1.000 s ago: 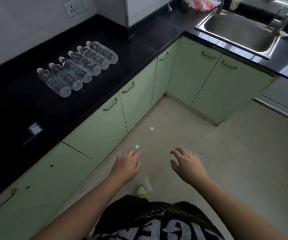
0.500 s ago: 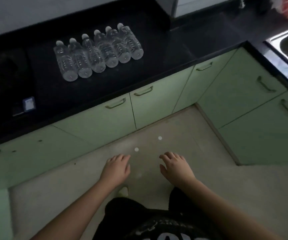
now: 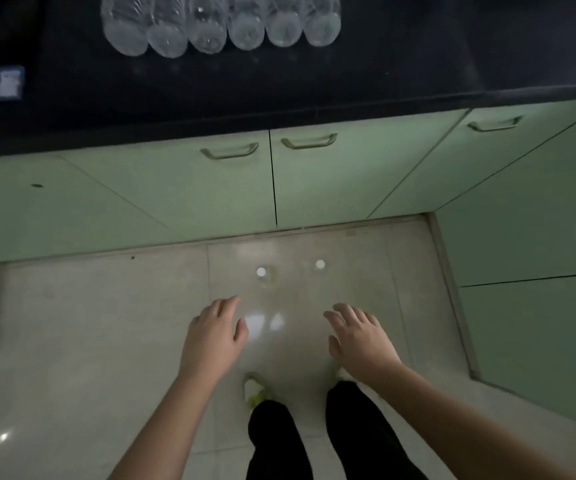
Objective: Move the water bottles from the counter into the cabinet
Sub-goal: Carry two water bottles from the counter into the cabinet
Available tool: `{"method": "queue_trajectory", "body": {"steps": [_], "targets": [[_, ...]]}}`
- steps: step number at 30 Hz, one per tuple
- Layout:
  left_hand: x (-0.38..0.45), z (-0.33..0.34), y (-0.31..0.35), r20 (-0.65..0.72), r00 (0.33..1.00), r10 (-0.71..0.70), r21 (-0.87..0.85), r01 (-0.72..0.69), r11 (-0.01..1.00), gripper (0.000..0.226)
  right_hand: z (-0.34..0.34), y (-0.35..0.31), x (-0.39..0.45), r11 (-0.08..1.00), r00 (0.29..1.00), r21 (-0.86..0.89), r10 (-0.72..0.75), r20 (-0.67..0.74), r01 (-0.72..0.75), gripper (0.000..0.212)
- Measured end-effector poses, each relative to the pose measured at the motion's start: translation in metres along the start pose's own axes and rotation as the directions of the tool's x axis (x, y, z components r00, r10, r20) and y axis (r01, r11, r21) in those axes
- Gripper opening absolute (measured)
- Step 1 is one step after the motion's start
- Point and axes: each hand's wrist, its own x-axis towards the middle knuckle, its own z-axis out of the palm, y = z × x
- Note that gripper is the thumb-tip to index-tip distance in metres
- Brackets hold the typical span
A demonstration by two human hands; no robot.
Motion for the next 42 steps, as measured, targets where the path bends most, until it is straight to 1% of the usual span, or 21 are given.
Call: {"method": "queue_trajectory", "body": {"steps": [2,5,7,9,12,15,18,20,22,24,27,30,31,33,35,37,39,42], "targets": [[0.009,0.035,-0.015,-0.006,1.000,-0.003,-0.020,0.002,1.000,0.040,0.034,0.013,0.021,0.999,1.000,0.029,0.022,-0.001,-0.022,0.051],[0.035,0.102,-0.040,-0.024,0.999,0.043,-0.025,-0.043,0.999,0.050,0.089,0.036,0.065,0.995,0.997,0.078,0.067,-0.046,-0.063,0.052],[0.054,0.139,-0.055,-0.014,1.000,0.015,-0.052,-0.015,0.999,0.044,0.114,0.049,0.090,0.989,0.992,0.116,0.100,-0.079,-0.090,0.053],[0.074,0.192,-0.073,-0.032,0.999,-0.011,-0.074,0.008,0.997,0.044,0.154,0.065,0.121,0.971,0.983,0.202,0.150,-0.110,-0.126,0.057],[0.107,0.264,-0.095,-0.028,0.998,-0.064,-0.199,0.058,0.978,0.047,0.207,0.087,0.166,0.926,0.966,0.335,0.227,-0.126,-0.174,0.066],[0.138,0.330,-0.117,-0.058,0.984,-0.168,-0.346,0.138,0.928,0.051,0.263,0.111,0.205,0.881,0.948,0.421,0.291,-0.124,-0.216,0.070],[0.168,0.390,-0.129,-0.118,0.970,-0.214,-0.416,0.147,0.897,0.061,0.311,0.133,0.246,0.847,0.933,0.485,0.327,-0.150,-0.219,0.071],[0.180,0.428,-0.133,-0.143,0.960,-0.242,-0.455,0.154,0.877,0.069,0.342,0.146,0.269,0.854,0.922,0.473,0.337,-0.190,-0.215,0.071],[0.189,0.464,-0.135,-0.148,0.944,-0.296,-0.525,0.179,0.832,0.079,0.369,0.159,0.290,0.858,0.902,0.462,0.363,-0.235,-0.225,0.073],[0.200,0.494,-0.139,-0.145,0.918,-0.369,-0.612,0.210,0.762,0.090,0.390,0.169,0.310,0.821,0.882,0.526,0.399,-0.252,-0.221,0.076],[0.223,0.520,-0.145,-0.113,0.884,-0.454,-0.711,0.248,0.658,0.104,0.412,0.180,0.338,0.763,0.865,0.628,0.412,-0.286,-0.155,0.082],[0.244,0.535,-0.151,-0.113,0.899,-0.424,-0.727,0.216,0.652,0.111,0.424,0.183,0.368,0.684,0.849,0.720,0.446,-0.284,-0.118,0.090],[0.251,0.537,-0.152,-0.126,0.905,-0.406,-0.738,0.188,0.648,0.110,0.428,0.183,0.377,0.653,0.844,0.750,0.458,-0.279,-0.107,0.091],[0.264,0.539,-0.154,-0.161,0.920,-0.356,-0.774,0.107,0.625,0.099,0.435,0.184,0.393,0.593,0.836,0.800,0.482,-0.263,-0.090,0.092],[0.275,0.538,-0.158,-0.194,0.927,-0.321,-0.788,0.048,0.614,0.090,0.439,0.188,0.404,0.555,0.833,0.828,0.491,-0.254,-0.075,0.091],[0.283,0.533,-0.163,-0.197,0.927,-0.318,-0.784,0.046,0.619,0.091,0.440,0.193,0.409,0.546,0.835,0.836,0.485,-0.260,-0.057,0.087],[0.291,0.529,-0.169,-0.177,0.932,-0.317,-0.758,0.076,0.648,0.091,0.441,0.198,0.412,0.559,0.838,0.828,0.475,-0.268,-0.052,0.084],[0.299,0.524,-0.175,-0.142,0.940,-0.311,-0.718,0.119,0.686,0.081,0.439,0.199,0.414,0.559,0.849,0.828,0.457,-0.266,-0.041,0.081]]}}
